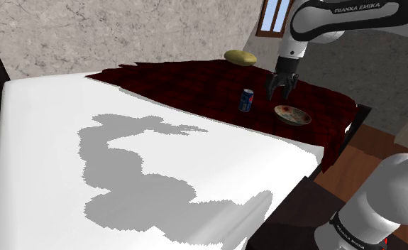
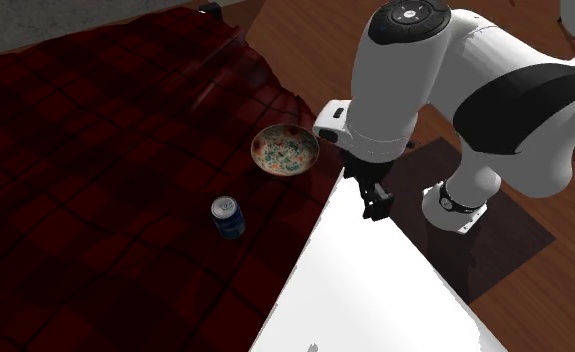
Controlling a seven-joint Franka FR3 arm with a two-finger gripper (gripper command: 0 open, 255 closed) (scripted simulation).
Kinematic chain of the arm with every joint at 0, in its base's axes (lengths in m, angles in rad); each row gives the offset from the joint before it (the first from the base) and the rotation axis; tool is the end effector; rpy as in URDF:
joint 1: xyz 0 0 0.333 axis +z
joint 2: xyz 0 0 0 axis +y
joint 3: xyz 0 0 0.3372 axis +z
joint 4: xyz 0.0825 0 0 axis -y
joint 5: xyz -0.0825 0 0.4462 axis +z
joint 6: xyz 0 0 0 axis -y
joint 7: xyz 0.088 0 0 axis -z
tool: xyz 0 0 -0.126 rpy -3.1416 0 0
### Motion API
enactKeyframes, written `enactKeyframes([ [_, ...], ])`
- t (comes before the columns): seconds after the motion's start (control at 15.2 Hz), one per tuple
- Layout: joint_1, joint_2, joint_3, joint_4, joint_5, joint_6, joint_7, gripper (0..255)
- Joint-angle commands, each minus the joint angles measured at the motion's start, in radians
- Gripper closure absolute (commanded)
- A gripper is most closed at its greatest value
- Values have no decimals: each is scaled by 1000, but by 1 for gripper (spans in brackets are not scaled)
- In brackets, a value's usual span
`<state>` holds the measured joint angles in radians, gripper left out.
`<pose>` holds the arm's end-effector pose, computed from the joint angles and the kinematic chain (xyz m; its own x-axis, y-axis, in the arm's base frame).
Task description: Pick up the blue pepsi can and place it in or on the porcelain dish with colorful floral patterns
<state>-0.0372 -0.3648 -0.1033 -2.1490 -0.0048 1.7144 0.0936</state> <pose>0.4843 -0.0730 0.5307 0.9723 -0.2217 -0.0741 -0.2241 -0.9742 -0.0253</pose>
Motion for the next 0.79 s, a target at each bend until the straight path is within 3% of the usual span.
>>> enactKeyframes([
  [0.0,-7,81,-16,61,-3,17,-18,0],
  [0.73,-52,517,-76,481,30,16,-101,0],
])
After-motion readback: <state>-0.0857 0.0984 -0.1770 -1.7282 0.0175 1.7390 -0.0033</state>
